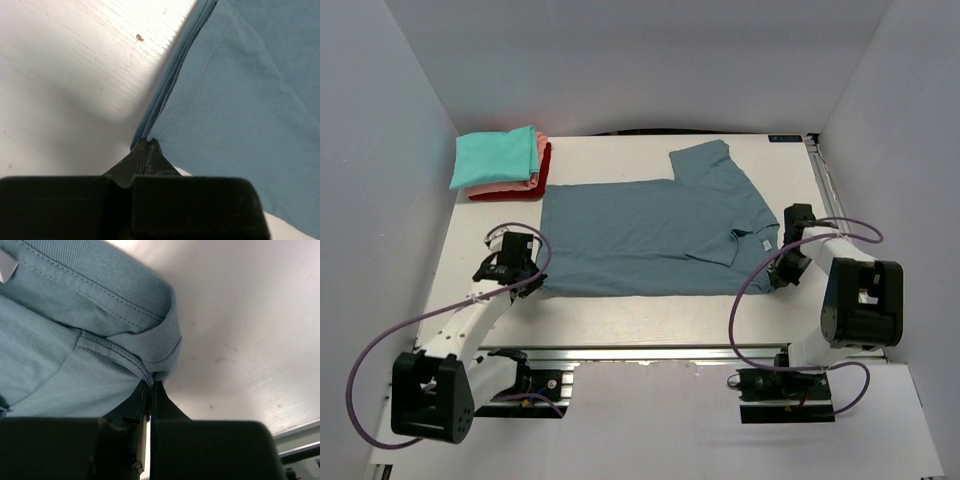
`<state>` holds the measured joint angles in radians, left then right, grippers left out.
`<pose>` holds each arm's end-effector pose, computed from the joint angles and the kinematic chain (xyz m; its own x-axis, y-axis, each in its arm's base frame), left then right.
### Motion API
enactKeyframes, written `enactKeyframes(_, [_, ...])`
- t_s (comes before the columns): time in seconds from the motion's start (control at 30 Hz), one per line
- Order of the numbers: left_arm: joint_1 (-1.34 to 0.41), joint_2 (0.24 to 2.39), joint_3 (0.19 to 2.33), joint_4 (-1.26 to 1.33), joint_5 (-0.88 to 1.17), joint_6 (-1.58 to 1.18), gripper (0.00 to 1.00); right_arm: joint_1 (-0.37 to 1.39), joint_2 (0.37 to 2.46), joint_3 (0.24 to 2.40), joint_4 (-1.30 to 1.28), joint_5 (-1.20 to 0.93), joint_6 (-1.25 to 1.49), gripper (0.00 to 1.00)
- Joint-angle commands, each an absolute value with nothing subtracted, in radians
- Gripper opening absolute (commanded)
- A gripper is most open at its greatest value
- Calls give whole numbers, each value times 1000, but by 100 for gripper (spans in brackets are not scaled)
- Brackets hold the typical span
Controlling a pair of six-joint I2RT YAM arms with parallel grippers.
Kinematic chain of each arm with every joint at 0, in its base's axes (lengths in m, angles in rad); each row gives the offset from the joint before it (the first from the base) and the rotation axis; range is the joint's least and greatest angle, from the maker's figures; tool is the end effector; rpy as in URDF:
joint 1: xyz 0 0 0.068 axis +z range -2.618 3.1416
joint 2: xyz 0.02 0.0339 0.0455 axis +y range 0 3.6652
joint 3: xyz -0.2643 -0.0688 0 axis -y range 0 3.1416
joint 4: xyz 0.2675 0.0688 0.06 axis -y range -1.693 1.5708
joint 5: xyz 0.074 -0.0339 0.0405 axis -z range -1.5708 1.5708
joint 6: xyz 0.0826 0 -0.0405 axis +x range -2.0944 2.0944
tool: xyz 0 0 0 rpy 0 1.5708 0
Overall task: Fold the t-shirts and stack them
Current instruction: Fold the flattened tshirt in 1/3 of the way
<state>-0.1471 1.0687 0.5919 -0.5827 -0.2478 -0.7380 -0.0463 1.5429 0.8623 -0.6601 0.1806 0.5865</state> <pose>0.2338 -0.0142 0.1413 -0.6540 -0.5625 -0.5059 -0.5631 0.8085 -0.1710 0.2927 -0.0284 0.1048 -0.7622 0.5803 -0.2867 0.6103 0.7919 -0.0194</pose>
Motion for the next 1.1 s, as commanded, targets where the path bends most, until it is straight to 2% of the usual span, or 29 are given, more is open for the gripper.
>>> enactKeyframes(0.0, [-158,1014,580,-653,-287,-781,0,-52,1487,828,-744,195,580,0])
enactKeyframes(0.33, [-190,916,548,-733,-305,-830,0,-52,1325,739,-798,239,572,0])
enactKeyframes(0.37, [-190,898,540,-751,-310,-831,2,-52,1322,736,-808,239,575,7])
enactKeyframes(0.4, [-190,888,535,-759,-311,-831,11,-52,1310,736,-810,239,574,13])
enactKeyframes(0.43, [-190,879,532,-776,-317,-831,37,-52,1302,735,-813,250,575,17])
enactKeyframes(0.47, [-192,861,534,-779,-322,-836,44,-52,1295,741,-815,253,574,27])
enactKeyframes(0.5, [-192,853,540,-784,-327,-839,47,-52,1284,747,-821,259,574,31])
enactKeyframes(0.53, [-192,845,548,-810,-362,-842,59,-52,1281,753,-831,259,572,39])
enactKeyframes(0.6, [-192,828,578,-828,-388,-842,75,-52,1272,793,-850,261,571,51])
enactKeyframes(0.63, [-192,827,589,-845,-397,-839,77,-52,1269,811,-860,262,565,56])
enactKeyframes(0.67, [-192,827,600,-850,-403,-836,79,-52,1263,831,-870,264,563,61])
enactKeyframes(0.77, [-192,838,638,-850,-414,-822,79,-52,1229,919,-882,258,542,65])
enactKeyframes(0.9, [-192,891,728,-825,-404,-793,76,-52,1247,1023,-804,167,454,62])
enactKeyframes(1.0, [-192,966,804,-769,-351,-762,70,-52,1340,1072,-736,22,413,60])
enactKeyframes(1.07, [-192,1020,848,-738,-330,-735,70,-51,1405,1078,-683,-102,390,56])
